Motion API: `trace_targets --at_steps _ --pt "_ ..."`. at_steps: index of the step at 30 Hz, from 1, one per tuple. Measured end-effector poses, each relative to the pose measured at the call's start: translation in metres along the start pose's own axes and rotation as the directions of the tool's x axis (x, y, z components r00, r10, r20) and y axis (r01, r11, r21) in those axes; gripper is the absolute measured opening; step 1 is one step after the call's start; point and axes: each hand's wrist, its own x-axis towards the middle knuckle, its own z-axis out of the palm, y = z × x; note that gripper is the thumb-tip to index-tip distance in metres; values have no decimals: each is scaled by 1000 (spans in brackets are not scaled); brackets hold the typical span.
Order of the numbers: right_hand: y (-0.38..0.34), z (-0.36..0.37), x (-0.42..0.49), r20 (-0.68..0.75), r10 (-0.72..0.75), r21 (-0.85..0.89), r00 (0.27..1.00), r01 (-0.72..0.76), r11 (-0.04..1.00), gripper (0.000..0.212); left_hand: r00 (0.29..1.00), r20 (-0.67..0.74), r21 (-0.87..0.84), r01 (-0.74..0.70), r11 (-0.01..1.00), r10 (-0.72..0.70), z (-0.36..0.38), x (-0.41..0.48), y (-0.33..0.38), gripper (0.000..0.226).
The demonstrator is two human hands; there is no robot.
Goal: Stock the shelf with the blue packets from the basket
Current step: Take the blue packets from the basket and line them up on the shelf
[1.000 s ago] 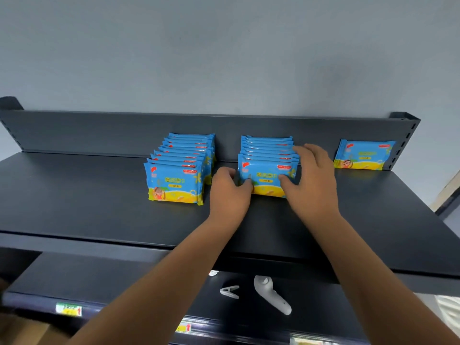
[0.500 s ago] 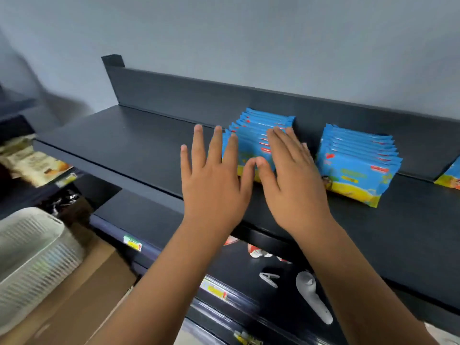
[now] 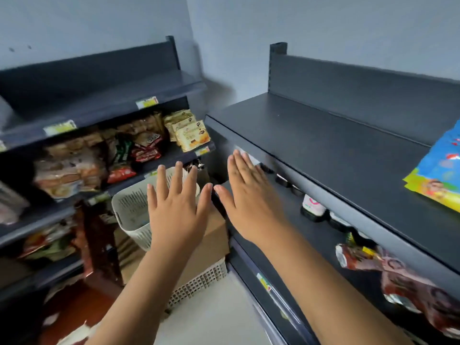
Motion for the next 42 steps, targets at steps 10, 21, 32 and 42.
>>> trace_targets --at_steps 10,21,32,42 --pt "-85 112 82 163 -164 81 973 153 985 89 983 64 84 166 983 -172 30 28 -141 71" --pt "-52 259 233 421 -81 190 903 0 982 71 878 280 65 386 920 -388 129 140 -257 66" --pt "-24 393 321 586 238 16 775 -305 952 27 653 621 26 536 844 -434 262 232 -339 61" --pt "-20 482 331 766 357 -212 534 -315 925 25 530 766 101 460 882 -364 363 242 -369 61"
